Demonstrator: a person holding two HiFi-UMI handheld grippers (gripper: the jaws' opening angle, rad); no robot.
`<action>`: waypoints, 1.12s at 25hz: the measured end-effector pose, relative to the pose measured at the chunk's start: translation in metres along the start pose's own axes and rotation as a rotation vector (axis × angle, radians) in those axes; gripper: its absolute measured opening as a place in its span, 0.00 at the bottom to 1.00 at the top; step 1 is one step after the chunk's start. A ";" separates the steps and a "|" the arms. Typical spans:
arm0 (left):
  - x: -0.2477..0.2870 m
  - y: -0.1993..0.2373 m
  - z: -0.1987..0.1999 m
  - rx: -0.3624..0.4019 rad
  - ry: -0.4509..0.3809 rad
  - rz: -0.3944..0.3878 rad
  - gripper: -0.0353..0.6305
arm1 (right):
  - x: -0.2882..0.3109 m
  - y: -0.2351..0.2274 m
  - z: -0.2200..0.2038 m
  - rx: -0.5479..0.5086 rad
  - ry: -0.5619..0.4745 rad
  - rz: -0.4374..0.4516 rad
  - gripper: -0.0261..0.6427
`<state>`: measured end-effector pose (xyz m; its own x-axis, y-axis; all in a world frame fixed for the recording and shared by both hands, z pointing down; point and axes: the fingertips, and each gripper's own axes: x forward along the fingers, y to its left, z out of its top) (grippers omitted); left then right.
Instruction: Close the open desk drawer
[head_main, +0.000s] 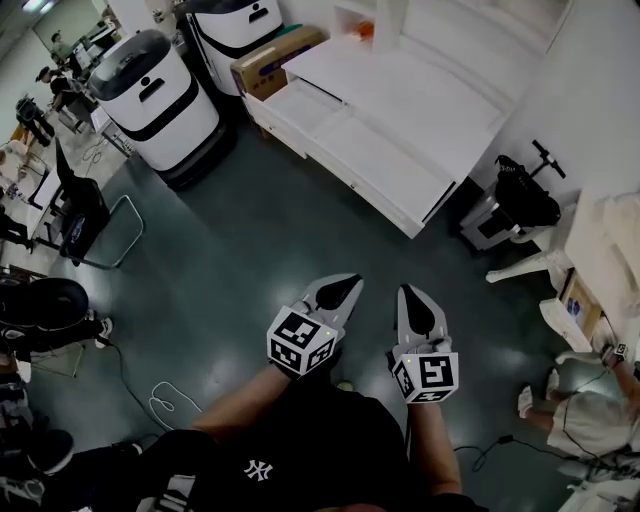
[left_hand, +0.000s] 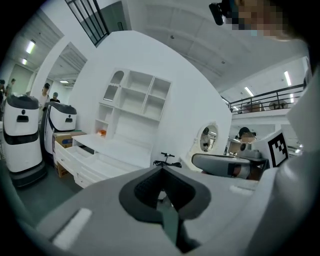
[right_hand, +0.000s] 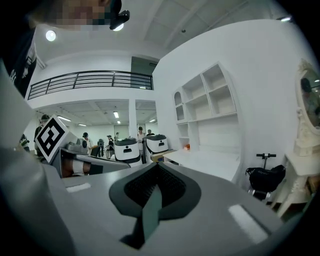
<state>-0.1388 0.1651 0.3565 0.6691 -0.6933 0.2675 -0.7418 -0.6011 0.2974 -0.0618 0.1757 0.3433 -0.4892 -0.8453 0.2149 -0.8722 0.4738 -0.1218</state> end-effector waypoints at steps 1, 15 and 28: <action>0.009 0.009 0.001 0.002 0.007 -0.010 0.05 | 0.012 -0.004 -0.002 -0.006 0.009 -0.004 0.07; 0.105 0.078 -0.003 0.055 0.094 -0.148 0.05 | 0.110 -0.049 -0.026 -0.028 0.088 -0.125 0.07; 0.176 0.100 -0.017 0.033 0.173 -0.153 0.05 | 0.153 -0.115 -0.054 -0.023 0.150 -0.143 0.11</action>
<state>-0.0942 -0.0102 0.4489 0.7699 -0.5159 0.3757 -0.6299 -0.7087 0.3178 -0.0364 0.0051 0.4429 -0.3531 -0.8590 0.3708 -0.9318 0.3583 -0.0574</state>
